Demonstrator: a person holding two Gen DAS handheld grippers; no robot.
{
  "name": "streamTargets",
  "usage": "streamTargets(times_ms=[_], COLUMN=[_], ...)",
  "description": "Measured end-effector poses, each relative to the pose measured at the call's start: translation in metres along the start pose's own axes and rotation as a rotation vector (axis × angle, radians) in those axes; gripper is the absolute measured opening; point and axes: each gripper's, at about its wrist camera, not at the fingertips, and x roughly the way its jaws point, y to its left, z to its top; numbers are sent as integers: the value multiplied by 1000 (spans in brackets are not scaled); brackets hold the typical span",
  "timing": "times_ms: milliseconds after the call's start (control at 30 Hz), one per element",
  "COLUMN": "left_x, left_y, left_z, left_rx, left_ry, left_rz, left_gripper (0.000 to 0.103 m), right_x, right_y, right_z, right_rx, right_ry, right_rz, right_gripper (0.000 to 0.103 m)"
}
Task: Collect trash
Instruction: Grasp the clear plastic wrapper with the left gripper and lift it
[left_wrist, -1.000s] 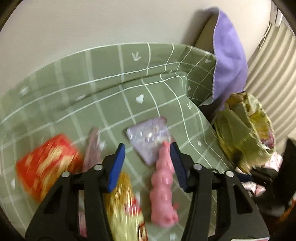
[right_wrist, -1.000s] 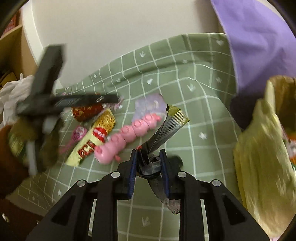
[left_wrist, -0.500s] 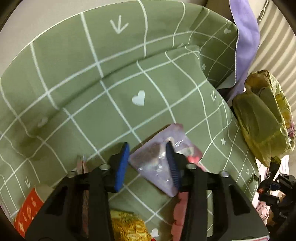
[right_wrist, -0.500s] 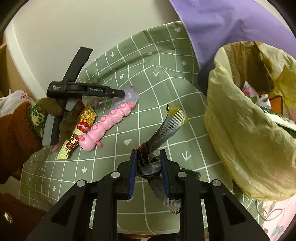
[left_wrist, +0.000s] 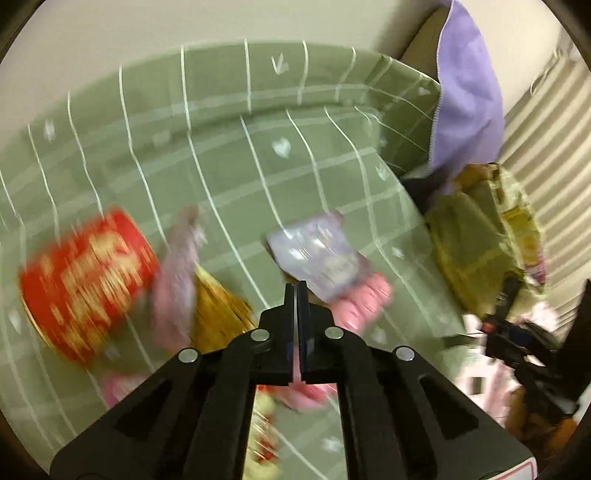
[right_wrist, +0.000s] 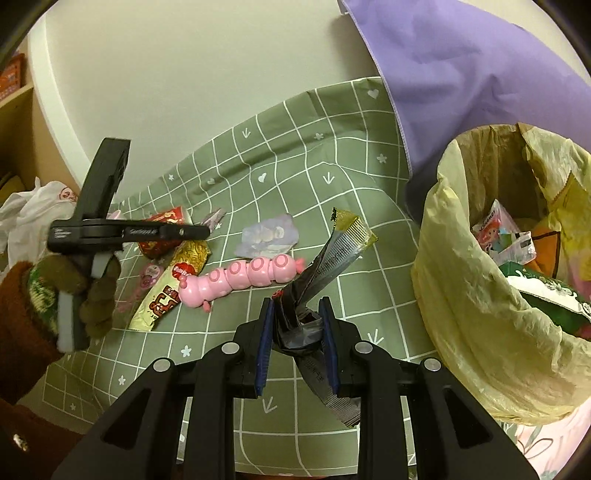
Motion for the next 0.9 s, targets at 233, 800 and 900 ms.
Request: streamTargets(times_ms=[233, 800, 900], left_x=[27, 41, 11], left_y=[-18, -39, -46], left_z=[-8, 7, 13], left_rx=[-128, -221, -173], left_ry=[-25, -83, -149], left_rz=[19, 111, 119], left_gripper=[27, 0, 0], right_x=[-18, -39, -44], right_y=[-2, -18, -16], right_z=[-3, -2, 5], right_rx=[-39, -57, -52], right_ry=[-21, -76, -107], right_rz=[-2, -28, -18], right_gripper=[24, 24, 24])
